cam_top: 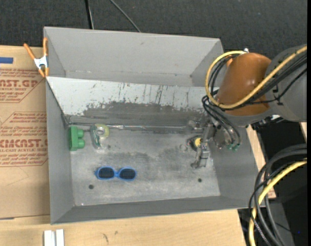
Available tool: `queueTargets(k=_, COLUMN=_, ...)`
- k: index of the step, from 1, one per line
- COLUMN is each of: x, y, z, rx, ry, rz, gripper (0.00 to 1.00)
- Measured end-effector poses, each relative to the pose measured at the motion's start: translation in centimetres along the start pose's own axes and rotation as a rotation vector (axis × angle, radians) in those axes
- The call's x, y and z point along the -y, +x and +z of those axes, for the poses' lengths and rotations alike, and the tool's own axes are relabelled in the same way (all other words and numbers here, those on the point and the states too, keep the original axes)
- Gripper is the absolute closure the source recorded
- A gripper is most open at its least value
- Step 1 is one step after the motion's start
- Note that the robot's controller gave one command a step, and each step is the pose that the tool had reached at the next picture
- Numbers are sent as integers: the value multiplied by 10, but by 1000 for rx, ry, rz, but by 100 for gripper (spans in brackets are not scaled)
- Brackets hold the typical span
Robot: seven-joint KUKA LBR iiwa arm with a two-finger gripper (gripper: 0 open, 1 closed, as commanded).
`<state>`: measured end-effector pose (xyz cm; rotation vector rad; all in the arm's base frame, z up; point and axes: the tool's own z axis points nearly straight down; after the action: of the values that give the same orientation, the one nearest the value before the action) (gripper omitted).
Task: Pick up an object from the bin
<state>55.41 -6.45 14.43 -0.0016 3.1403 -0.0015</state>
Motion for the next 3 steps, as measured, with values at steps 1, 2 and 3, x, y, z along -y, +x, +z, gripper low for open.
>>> queueTargets(k=1, x=55, y=-11, z=62, rx=-2, ry=0, rz=-80, gripper=0)
queueTargets(k=2, x=10, y=-5, z=32, rx=1, ry=-3, rz=27, gripper=0)
queueTargets(k=3, x=86, y=-35, z=68, rx=1, ry=1, rz=-337, gripper=0)
